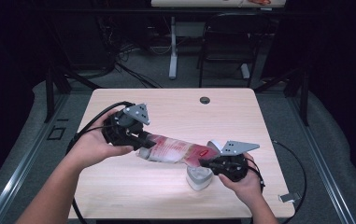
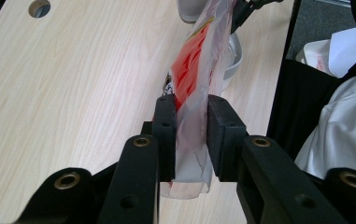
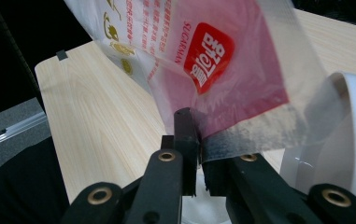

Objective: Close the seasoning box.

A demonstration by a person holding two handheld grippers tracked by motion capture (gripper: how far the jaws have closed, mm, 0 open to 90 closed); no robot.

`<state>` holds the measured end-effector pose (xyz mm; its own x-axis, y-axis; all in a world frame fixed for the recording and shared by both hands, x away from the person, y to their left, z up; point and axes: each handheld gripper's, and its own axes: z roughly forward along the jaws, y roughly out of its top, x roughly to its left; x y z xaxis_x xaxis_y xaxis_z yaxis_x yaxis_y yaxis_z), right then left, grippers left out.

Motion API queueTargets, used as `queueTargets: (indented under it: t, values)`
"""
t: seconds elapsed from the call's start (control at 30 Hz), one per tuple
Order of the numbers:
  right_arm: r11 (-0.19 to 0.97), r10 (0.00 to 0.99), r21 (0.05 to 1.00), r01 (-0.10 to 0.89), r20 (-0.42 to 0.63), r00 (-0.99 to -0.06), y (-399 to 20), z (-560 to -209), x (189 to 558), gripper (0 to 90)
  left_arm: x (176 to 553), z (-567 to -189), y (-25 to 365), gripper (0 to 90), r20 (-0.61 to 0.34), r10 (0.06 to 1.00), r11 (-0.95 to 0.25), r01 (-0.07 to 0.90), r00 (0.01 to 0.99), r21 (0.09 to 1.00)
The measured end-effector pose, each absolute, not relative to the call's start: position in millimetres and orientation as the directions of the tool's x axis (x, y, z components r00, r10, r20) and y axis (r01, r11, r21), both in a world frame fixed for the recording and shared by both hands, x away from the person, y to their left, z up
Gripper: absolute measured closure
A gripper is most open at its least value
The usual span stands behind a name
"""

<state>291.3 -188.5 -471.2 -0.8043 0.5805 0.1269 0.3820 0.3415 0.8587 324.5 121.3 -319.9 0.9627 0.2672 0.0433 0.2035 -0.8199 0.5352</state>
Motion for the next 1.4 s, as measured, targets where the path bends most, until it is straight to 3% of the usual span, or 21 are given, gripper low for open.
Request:
queueTargets:
  t: [1.4]
  values:
    - [0.345, 0.596, 0.857, 0.383, 0.115, -0.794, -188.5, -471.2, 291.6, 84.8, 323.2, -317.4, 118.5, 74.2, 0.045, 0.258, -0.82, 0.194, 0.965, 0.539]
